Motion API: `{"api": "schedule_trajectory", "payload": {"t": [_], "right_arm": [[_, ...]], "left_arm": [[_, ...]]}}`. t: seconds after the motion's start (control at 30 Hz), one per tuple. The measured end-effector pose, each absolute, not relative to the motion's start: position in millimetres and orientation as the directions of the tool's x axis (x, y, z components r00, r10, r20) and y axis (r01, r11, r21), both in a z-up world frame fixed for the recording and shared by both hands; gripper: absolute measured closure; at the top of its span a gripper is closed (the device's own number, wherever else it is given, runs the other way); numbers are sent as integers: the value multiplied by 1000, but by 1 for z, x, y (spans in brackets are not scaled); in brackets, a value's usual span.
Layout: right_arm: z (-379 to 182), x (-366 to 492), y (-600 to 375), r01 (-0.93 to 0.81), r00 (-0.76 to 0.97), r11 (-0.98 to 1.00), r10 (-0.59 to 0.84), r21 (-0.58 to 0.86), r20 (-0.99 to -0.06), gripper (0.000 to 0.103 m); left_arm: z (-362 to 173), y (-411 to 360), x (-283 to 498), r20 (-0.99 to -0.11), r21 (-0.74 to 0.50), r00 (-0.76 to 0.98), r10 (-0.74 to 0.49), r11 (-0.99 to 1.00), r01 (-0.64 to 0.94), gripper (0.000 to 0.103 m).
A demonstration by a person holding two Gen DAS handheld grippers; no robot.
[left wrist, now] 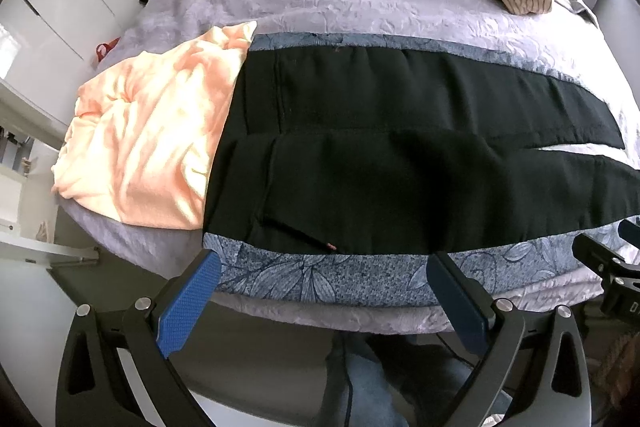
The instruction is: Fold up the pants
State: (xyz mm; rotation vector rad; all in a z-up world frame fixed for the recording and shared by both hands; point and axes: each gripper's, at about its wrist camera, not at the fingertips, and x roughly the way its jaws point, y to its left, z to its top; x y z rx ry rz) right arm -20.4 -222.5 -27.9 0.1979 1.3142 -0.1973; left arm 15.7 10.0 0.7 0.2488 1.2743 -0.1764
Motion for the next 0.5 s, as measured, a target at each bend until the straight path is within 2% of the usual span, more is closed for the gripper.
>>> {"api": "schedule_trajectory", "payload": {"t": [0.5], "right_arm": [[-36,-22,-230,276,220,960,-14,49,-975,0]], "left_arm": [[-6,4,13,-963,96,269,19,957,276,0]]}}
